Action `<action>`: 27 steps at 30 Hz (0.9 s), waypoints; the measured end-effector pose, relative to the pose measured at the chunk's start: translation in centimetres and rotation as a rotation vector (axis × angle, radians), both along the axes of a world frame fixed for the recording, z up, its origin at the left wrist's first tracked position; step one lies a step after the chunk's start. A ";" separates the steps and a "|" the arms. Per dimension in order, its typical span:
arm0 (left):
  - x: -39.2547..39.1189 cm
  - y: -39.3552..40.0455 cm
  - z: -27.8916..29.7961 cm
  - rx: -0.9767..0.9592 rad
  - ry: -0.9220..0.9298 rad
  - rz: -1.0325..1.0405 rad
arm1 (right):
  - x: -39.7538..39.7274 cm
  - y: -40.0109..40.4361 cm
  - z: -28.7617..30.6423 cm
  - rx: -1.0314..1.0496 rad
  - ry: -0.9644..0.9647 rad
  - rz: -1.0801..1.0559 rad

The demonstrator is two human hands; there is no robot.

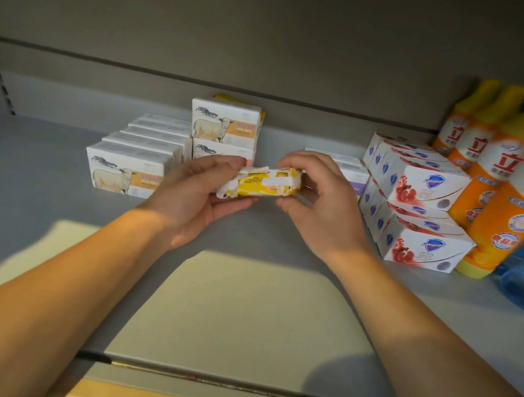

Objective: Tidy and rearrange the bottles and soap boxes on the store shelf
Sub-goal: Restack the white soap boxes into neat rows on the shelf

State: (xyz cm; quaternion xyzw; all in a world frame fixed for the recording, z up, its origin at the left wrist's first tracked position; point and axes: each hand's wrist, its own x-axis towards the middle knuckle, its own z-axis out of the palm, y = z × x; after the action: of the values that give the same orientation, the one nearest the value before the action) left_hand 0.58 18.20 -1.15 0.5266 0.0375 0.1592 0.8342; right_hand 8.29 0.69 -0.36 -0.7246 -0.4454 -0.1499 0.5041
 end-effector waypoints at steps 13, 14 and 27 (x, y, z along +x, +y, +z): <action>-0.1 -0.4 0.1 0.249 -0.137 0.124 | -0.4 -0.1 -0.6 0.036 0.488 0.024; -0.1 -0.4 0.1 0.247 -0.133 0.122 | -0.4 -0.1 -0.7 0.057 0.498 0.027; -0.4 -0.3 -0.2 0.504 0.033 0.138 | 1.0 -0.3 -0.3 0.053 1.231 0.047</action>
State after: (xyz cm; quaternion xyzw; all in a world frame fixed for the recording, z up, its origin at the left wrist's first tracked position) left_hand 0.16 17.89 -1.39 0.7166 0.0461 0.2112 0.6631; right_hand 9.31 0.38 -0.64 -0.6554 -0.0847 0.2962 0.6896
